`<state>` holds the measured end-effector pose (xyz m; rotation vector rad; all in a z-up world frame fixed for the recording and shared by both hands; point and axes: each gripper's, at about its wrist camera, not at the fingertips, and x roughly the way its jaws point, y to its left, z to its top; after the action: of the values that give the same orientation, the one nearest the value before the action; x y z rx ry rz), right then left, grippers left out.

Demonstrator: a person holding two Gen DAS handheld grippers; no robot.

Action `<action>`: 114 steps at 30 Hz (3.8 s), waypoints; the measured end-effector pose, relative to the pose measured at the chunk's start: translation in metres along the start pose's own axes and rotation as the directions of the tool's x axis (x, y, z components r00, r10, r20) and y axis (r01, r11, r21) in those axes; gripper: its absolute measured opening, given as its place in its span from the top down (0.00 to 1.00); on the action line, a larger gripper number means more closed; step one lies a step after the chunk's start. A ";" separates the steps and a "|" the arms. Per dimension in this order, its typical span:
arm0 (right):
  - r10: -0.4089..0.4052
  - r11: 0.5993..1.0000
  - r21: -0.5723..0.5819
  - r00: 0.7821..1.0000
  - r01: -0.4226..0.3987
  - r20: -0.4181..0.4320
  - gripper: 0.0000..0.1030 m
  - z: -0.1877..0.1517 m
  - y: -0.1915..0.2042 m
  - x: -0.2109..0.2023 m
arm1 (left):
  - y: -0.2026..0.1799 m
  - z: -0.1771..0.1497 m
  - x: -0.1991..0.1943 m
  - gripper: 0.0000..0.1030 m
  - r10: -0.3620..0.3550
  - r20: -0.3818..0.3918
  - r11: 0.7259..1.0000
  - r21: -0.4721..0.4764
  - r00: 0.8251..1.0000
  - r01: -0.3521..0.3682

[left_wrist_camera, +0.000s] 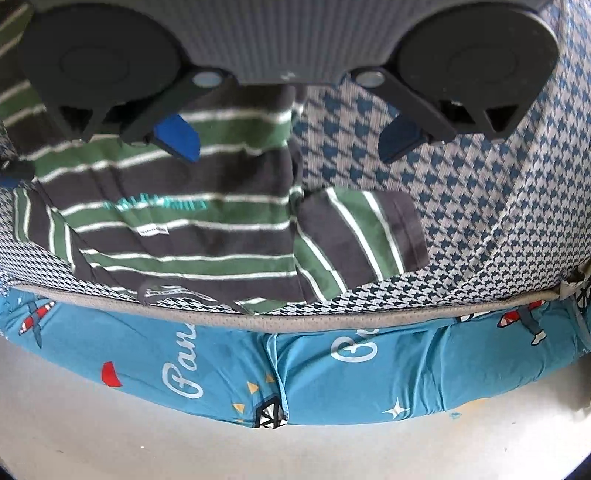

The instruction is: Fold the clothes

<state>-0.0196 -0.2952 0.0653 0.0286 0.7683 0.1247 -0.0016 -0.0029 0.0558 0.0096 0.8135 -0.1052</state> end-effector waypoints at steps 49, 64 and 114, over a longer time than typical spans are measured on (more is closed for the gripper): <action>-0.484 0.854 0.312 0.855 0.417 0.183 0.89 0.082 -0.119 0.092 | -0.025 0.028 0.078 0.00 -0.111 -0.069 0.994 -0.032 0.991 0.109; -0.547 0.808 0.341 0.827 0.480 0.132 0.68 0.083 -0.137 0.087 | -0.020 0.032 0.080 0.00 -0.123 -0.066 0.992 -0.049 0.990 0.120; -0.352 0.853 0.415 0.936 0.317 0.009 0.60 0.029 -0.139 0.052 | 0.008 0.030 0.048 0.00 -0.100 0.016 0.988 -0.113 0.995 0.101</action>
<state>0.0515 -0.4259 0.0402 0.2957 0.6922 -0.3725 0.0541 -0.0009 0.0411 -0.1398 0.8087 -0.1542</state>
